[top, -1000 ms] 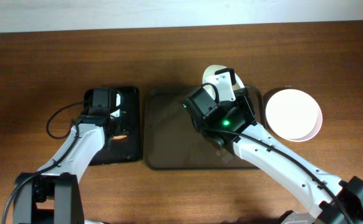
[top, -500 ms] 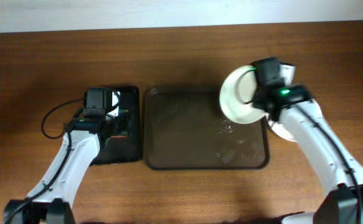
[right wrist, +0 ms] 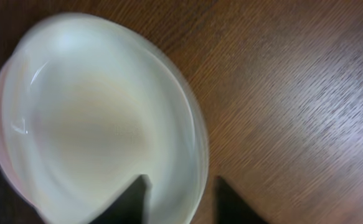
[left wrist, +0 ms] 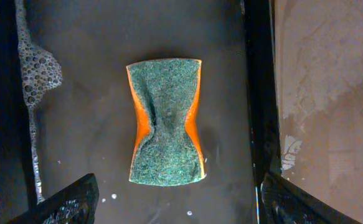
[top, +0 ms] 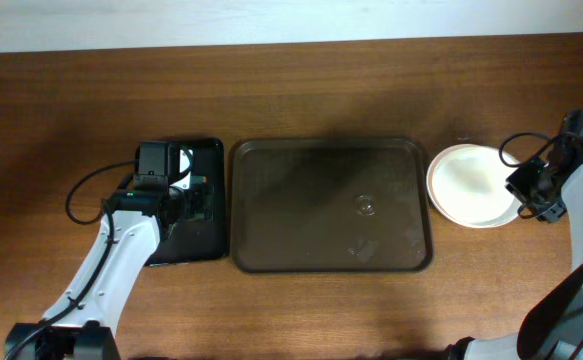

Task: Clean dirty plates on tray and stack at the side
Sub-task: 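Carry the cream plate with the right gripper onto the plate stack, then release the sponge onto the black tray with the left gripper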

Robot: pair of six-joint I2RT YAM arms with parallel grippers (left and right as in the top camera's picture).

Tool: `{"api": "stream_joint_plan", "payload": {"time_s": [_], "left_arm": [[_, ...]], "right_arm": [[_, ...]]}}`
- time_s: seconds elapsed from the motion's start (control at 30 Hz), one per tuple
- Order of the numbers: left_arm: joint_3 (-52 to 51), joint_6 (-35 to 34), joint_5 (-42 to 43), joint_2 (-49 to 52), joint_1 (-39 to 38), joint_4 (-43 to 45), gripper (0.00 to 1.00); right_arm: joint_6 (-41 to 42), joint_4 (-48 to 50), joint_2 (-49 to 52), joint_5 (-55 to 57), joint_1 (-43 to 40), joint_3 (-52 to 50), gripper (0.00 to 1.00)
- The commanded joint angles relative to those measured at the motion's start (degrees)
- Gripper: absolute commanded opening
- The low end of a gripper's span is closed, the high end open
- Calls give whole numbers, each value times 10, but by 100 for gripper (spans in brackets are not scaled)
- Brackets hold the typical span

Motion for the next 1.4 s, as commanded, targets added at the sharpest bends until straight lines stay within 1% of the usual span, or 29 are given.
{"api": "stream_joint_plan", "payload": {"time_s": [0.0,0.03,0.07,0.1,0.13,0.2,0.27,0.33,0.37,0.43,0.53,0.57,0.67,0.8,0.83,0.93,0.97,1.03,1.37], "left_arm": [[8,1,6,-7,2,-2,92],[8,1,6,-7,2,-4,95],[8,-8,6,-7,2,-7,98],[8,-45,4,-7,3,-7,100],[10,-59,4,-7,9,-7,100],[25,-76,10,-7,30,-27,100],[55,-76,20,-7,56,-83,100],[70,-76,20,-7,67,-128,99],[76,-76,21,-8,70,-167,99],[76,-76,29,-12,70,-240,100],[75,-76,30,-27,70,-285,99],[75,-75,30,-49,69,-304,99],[51,-69,30,-149,69,-287,100],[-29,-65,35,-370,66,-209,99],[-48,-66,34,-431,66,-196,99],[-67,-65,34,-543,66,-194,99],[-67,-65,34,-563,66,-195,99],[-67,-65,34,-577,66,-195,99],[-67,-65,34,-577,66,-195,100]], "right_arm": [[-3,-2,3,-21,-1,8,68],[-33,-5,3,-74,-1,8,72],[-78,-6,3,-172,0,8,80],[-111,-6,3,-233,8,8,89],[-129,-10,3,-254,26,8,99],[-168,-22,3,-250,74,8,99],[-172,-39,3,-206,134,8,99],[-172,-57,3,-165,179,8,99],[-171,-76,3,-136,211,8,99],[-171,-109,-5,-126,257,8,99],[-171,-131,-32,-98,274,8,99],[-171,-136,-53,-97,274,7,99],[-171,-113,-150,-96,274,-28,99],[-170,-42,-364,-74,274,-144,99],[-170,-36,-414,-63,274,-163,99],[-171,-46,-528,-51,274,-179,99],[-171,-48,-554,-51,274,-179,99],[-171,-48,-575,-51,274,-179,99],[-171,-48,-576,-51,274,-179,99]]}}
